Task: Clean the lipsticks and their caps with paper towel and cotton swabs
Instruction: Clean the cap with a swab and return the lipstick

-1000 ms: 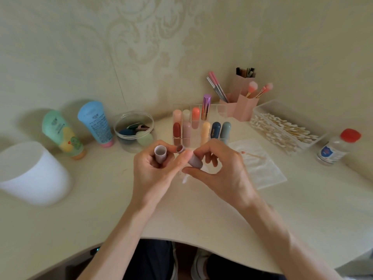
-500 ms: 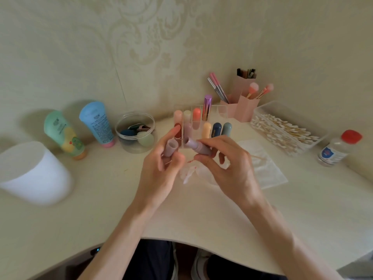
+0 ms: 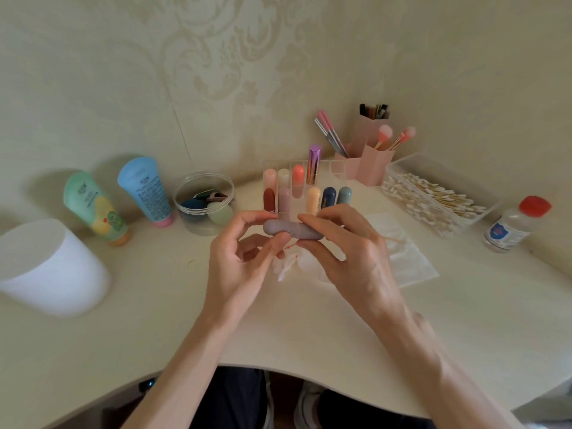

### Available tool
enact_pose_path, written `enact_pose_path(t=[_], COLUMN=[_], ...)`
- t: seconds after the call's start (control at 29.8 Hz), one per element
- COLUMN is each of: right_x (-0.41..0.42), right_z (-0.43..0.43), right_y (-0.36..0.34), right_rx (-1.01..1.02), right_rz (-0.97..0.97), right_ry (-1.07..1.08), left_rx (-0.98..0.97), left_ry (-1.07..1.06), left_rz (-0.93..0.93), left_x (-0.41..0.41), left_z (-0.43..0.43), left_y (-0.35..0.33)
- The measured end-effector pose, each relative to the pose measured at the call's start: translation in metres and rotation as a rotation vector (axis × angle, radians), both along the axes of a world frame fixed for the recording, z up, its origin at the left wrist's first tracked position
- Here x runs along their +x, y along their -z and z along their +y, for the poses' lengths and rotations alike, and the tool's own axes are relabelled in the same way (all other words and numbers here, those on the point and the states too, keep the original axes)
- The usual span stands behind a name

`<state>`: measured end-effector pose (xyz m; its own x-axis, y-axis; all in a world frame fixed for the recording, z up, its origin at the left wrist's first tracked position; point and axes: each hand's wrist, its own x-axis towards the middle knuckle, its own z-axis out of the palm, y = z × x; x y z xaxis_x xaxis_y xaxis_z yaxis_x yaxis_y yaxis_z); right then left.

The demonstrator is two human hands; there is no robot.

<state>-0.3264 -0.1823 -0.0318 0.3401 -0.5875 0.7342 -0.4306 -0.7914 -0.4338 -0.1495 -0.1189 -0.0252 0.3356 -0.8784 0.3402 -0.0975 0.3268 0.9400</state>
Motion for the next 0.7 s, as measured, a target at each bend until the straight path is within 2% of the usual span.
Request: enact_pose_path(t=[0.23, 0.47, 0.57, 0.7], right_x=[-0.002, 0.001, 0.002, -0.009], right_z=[0.004, 0.005, 0.003, -0.006], right_y=[-0.001, 0.000, 0.000, 0.004], right_rx=[0.044, 0.163, 0.196, 0.200], right_rz=[-0.062, -0.032, 0.033, 0.053], right_ry=[0.013, -0.030, 0.030, 0.160], left_rx=[0.013, -0.034, -0.085, -0.090], left_ry=[-0.061, 0.024, -0.021, -0.181], left_rz=[-0.029, -0.074, -0.193, -0.467], left_x=[-0.005, -0.008, -0.007, -0.001], left_z=[-0.004, -0.010, -0.021, -0.043], left_y=[0.002, -0.005, -0.009, -0.022])
